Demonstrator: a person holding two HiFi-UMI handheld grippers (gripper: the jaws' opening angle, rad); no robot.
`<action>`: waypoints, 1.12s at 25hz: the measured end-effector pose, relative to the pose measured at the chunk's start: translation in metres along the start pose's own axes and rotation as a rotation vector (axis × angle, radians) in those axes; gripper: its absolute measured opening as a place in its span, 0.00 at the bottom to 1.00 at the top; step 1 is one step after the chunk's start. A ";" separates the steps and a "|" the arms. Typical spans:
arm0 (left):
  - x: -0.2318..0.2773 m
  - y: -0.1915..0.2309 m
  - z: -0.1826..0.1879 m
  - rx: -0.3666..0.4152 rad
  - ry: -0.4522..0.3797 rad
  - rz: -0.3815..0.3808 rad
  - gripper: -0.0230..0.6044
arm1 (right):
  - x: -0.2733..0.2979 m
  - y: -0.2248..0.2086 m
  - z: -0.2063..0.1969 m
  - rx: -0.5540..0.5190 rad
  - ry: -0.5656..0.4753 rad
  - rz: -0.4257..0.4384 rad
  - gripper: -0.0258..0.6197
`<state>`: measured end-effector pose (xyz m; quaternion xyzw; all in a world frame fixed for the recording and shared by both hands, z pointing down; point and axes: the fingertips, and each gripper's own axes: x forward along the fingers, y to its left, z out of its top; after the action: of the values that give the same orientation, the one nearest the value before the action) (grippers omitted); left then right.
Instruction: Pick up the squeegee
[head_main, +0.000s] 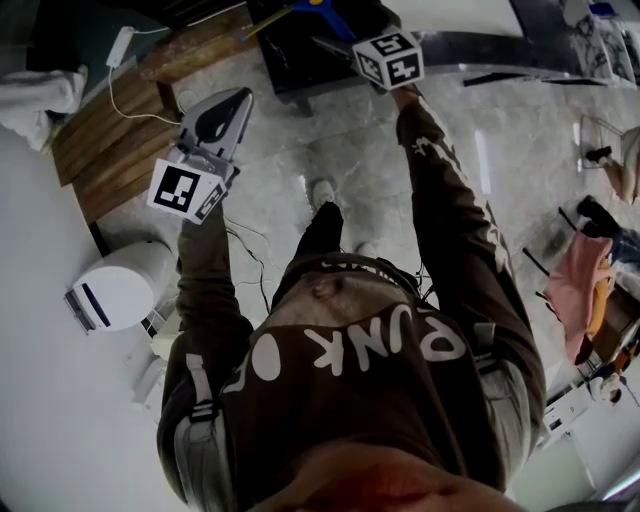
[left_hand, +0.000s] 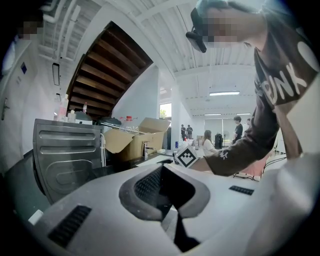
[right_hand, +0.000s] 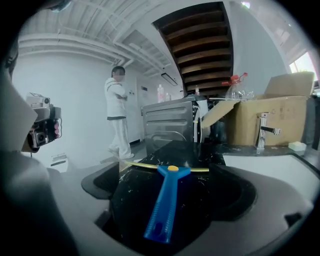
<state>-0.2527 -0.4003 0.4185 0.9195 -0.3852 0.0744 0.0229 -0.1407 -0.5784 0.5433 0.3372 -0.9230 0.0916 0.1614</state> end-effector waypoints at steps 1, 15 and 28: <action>0.000 0.001 -0.001 -0.003 0.001 0.000 0.04 | 0.004 -0.003 -0.003 0.005 0.013 -0.005 0.88; 0.002 0.013 -0.006 -0.017 0.006 0.003 0.04 | 0.041 -0.026 -0.040 0.091 0.180 -0.053 0.78; -0.002 0.009 -0.009 -0.024 0.016 0.007 0.04 | 0.048 -0.024 -0.055 0.032 0.352 -0.100 0.59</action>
<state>-0.2615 -0.4039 0.4271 0.9172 -0.3890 0.0773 0.0370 -0.1463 -0.6095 0.6130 0.3639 -0.8610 0.1557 0.3195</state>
